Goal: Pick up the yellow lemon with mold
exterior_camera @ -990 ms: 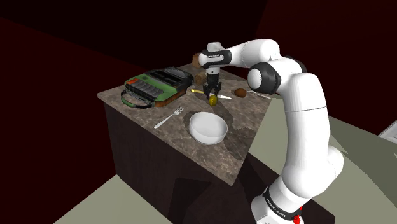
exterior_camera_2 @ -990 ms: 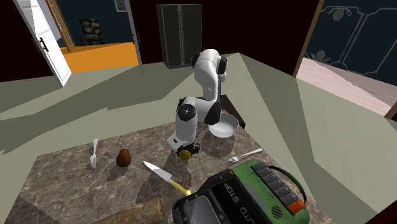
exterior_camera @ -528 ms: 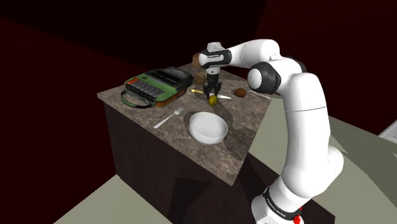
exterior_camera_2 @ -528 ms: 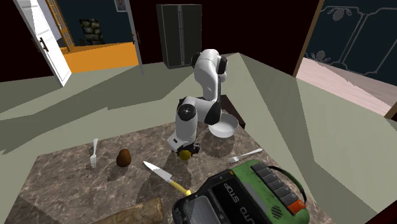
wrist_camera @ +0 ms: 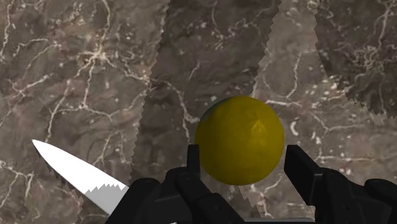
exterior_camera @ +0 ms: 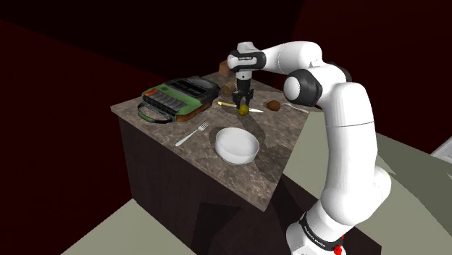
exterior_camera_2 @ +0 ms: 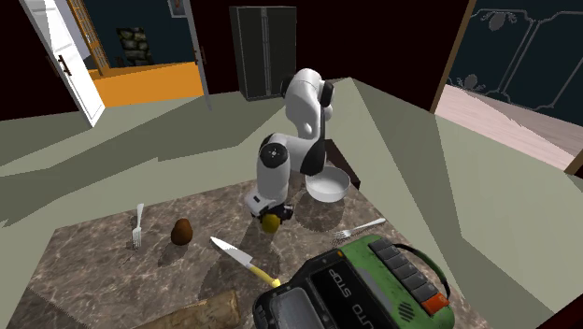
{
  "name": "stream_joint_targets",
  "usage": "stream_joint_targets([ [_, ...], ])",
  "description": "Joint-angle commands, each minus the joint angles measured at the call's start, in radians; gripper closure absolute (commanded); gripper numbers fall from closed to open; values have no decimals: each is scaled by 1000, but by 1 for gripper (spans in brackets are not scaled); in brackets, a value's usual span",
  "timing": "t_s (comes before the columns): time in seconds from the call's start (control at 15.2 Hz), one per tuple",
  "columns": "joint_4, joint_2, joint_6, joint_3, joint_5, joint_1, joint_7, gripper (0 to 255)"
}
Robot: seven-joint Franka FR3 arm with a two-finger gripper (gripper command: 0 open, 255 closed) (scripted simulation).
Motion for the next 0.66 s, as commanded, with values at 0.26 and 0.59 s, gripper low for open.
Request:
stream_joint_targets([
  [0.26, 64, -12, -76, -2, -2, -2, -5, 255],
  [0.59, 102, -15, -116, -3, -3, -4, -8, 255],
])
